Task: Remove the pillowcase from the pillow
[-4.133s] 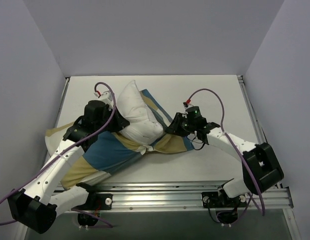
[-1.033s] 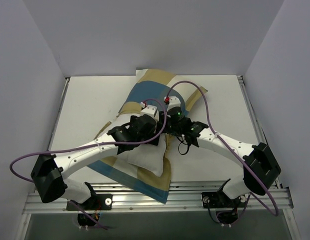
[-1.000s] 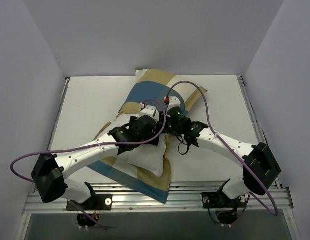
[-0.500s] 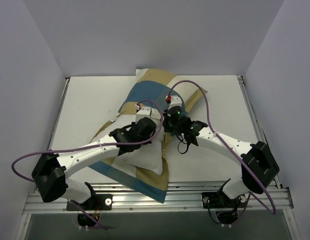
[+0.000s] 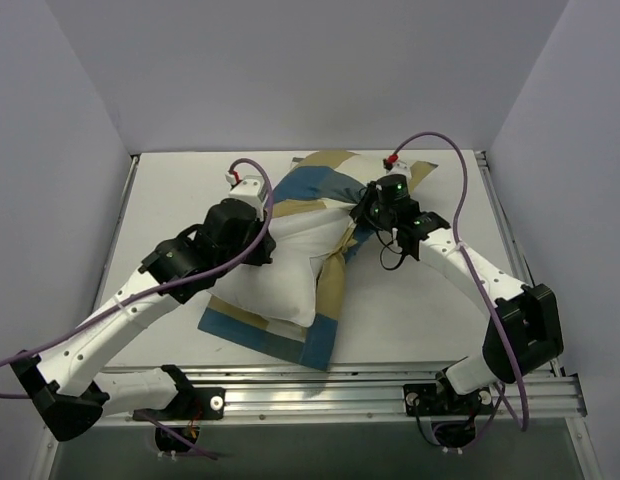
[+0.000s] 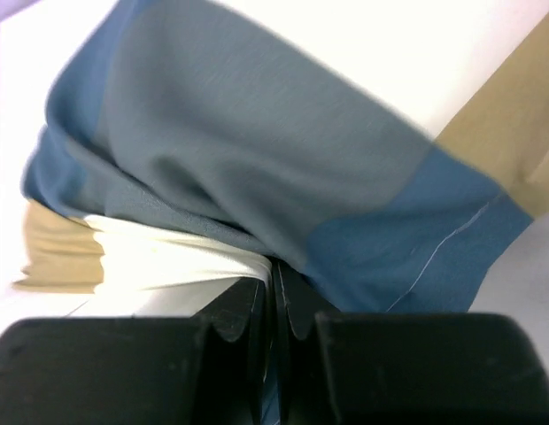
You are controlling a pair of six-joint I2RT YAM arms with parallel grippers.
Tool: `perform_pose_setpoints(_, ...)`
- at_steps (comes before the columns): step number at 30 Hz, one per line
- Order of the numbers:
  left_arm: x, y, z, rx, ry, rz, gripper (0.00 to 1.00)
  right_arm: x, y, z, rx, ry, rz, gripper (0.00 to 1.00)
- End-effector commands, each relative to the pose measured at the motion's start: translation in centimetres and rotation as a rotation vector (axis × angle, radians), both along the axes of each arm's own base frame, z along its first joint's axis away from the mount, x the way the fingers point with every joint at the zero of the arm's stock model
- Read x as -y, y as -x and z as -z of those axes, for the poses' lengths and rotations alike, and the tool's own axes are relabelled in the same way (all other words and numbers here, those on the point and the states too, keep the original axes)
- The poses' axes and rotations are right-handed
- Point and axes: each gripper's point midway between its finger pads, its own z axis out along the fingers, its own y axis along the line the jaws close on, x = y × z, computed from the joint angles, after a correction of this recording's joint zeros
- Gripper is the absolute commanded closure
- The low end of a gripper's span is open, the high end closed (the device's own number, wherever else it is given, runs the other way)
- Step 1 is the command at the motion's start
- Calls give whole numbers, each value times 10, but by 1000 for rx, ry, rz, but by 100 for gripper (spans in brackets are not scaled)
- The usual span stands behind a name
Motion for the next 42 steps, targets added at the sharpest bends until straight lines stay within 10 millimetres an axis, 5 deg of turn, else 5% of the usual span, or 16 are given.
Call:
perform_pose_setpoints(1, -109, 41, -38, 37, -118, -157, 98, 181, -21, 23, -63, 259, 580, 100)
perform_pose_setpoints(4, -136, 51, -35, 28, -141, -221, 98, 218, -18, 23, -78, 229, 670, 100)
perform_pose_setpoints(6, -135, 55, -26, 10, -136, -204, 98, 216, -23, 18, -57, 185, 625, 100)
perform_pose_setpoints(8, -107, 53, -16, -16, -50, -122, 98, 194, -31, 8, -17, 159, 496, 100)
perform_pose_setpoints(12, -42, 41, -7, -53, 157, 37, 98, 113, -31, -17, 52, 25, 173, 98)
perform_pose_setpoints(17, 19, 15, -33, -22, 300, 100, 98, 53, 6, -38, 89, -11, -40, 51)
perform_pose_setpoints(21, 48, -19, -58, 8, 317, 77, 98, 49, 50, -56, 117, -25, -89, 33)
perform_pose_setpoints(22, 49, -28, -82, 58, 342, 50, 98, 49, 60, -51, 106, -24, -102, 31)
perform_pose_setpoints(24, 56, -45, -86, 71, 334, 11, 98, 47, 85, -60, 119, -39, -154, 24)
perform_pose_setpoints(26, 55, -58, -108, 122, 348, -32, 98, 41, 107, -53, 96, -61, -225, 20)
perform_pose_setpoints(28, 59, -72, -108, 134, 327, -66, 98, 34, 127, -61, 125, -99, -286, 18)
perform_pose_setpoints(34, 72, -91, -117, 146, 343, -98, 98, 4, 170, -39, 96, -211, -462, 11)
perform_pose_setpoints(38, 81, -91, -113, 125, 356, -78, 98, -21, 175, -32, 140, -274, -526, 7)
perform_pose_setpoints(42, 84, -81, -108, 106, 353, -56, 98, -41, 163, -2, 116, -208, -513, 6)
